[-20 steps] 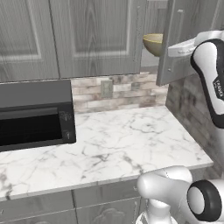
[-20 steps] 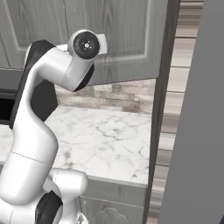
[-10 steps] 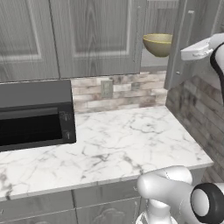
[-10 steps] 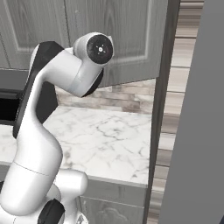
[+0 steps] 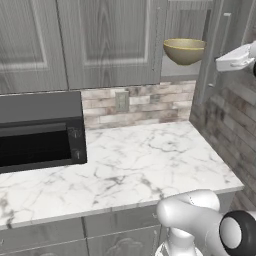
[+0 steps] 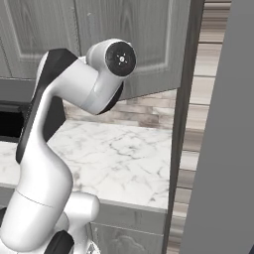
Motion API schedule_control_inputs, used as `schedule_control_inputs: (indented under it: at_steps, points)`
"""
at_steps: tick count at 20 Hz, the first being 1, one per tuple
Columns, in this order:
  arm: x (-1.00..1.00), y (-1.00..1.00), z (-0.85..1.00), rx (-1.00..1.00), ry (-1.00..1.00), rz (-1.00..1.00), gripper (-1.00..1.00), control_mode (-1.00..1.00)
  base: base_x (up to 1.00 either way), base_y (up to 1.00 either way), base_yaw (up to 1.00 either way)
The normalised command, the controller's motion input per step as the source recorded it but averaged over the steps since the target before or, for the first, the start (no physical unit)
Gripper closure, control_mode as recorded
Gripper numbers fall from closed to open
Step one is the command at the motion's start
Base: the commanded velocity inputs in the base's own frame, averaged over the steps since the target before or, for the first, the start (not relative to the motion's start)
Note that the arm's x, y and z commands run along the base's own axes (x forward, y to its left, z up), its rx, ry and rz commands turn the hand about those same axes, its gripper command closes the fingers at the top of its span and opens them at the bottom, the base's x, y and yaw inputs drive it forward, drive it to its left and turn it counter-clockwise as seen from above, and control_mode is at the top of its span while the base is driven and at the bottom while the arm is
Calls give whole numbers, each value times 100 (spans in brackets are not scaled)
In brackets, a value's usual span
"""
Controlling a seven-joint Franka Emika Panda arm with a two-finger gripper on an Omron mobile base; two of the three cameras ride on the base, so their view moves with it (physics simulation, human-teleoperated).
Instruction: Move the bowls from the cabinet to the plates on the dining table.
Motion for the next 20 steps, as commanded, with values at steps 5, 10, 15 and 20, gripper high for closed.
schedule_control_inputs:
  at_steps: [5, 10, 15, 20]
  points:
    - [-29, -13, 0, 0, -2, 0, 100, -100, 0, 0, 0]
    - [-23, -13, 0, 0, -2, 0, 100, -100, 0, 0, 0]
    - [-23, -12, 0, 0, -3, 0, 100, -100, 0, 0, 0]
    - [-16, -6, 0, 0, -1, 0, 100, -100, 0, 0, 0]
